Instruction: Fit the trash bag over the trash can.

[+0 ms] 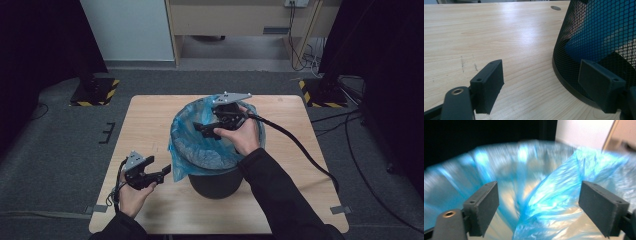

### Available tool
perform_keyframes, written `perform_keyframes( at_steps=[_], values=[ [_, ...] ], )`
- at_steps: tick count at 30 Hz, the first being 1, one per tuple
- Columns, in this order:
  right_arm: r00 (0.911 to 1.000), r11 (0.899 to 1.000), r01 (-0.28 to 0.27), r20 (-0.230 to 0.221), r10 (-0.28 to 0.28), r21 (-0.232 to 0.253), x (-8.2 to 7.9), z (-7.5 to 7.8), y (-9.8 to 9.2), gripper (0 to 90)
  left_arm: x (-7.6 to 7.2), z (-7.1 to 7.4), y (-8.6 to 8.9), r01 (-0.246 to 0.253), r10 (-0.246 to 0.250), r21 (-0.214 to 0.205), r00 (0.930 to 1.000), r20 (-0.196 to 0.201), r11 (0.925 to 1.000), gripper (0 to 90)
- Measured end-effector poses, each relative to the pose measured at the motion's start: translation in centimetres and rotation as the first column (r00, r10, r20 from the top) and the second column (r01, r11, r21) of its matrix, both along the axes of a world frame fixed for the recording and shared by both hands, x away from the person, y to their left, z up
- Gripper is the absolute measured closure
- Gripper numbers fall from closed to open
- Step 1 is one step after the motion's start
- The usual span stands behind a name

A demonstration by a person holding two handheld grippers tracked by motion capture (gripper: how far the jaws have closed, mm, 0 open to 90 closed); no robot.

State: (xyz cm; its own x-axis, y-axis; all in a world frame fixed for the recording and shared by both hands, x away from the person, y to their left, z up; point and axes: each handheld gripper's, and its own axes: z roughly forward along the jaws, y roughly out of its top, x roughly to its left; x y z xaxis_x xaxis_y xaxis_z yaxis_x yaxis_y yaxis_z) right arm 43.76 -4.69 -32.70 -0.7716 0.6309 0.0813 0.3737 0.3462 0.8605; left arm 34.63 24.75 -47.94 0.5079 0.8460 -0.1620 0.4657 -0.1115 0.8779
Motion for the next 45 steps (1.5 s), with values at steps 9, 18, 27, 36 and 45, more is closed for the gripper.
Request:
perform_keyframes(
  at_steps=[9, 18, 27, 36, 45],
  values=[
    [0.9936, 0.97, 0.023, -0.101, -0.049, -0.244, 0.5, -1.7, 0.1, 7.9, 0.0, 0.0, 0.0, -0.001, 0.001, 0.002, 1.0, -0.001, 1.0, 19.5],
    [0.99, 0.969, 0.022, -0.13, -0.055, -0.245, 0.6, -1.9, 0.2, 8.8, 0.0, -0.1, 0.0, 0.001, -0.001, 0.003, 1.0, -0.008, 1.0, 18.9],
    [0.9965, 0.997, 0.071, 0.045, -0.07, -0.014, 0.0, 0.3, -0.5, 11.8, 0.0, -0.1, -0.1, 0.006, -0.006, 0.01, 0.9999, -0.009, 0.9999, 18.9],
    [0.9925, 0.991, 0.073, 0.09, -0.084, 0.114, -0.7, 1.8, -1.4, 50.9, 0.0, -0.1, -0.1, 0.008, -0.008, 0.012, 0.9999, -0.009, 0.9999, 19.0],
    [0.996, 0.999, 0.051, -0.073, -0.051, -0.001, 0.0, 0.7, -0.7, 67.0, 0.0, -0.1, -0.1, 0.01, -0.01, 0.008, 0.9999, -0.014, 0.9999, 19.8]
  ],
)
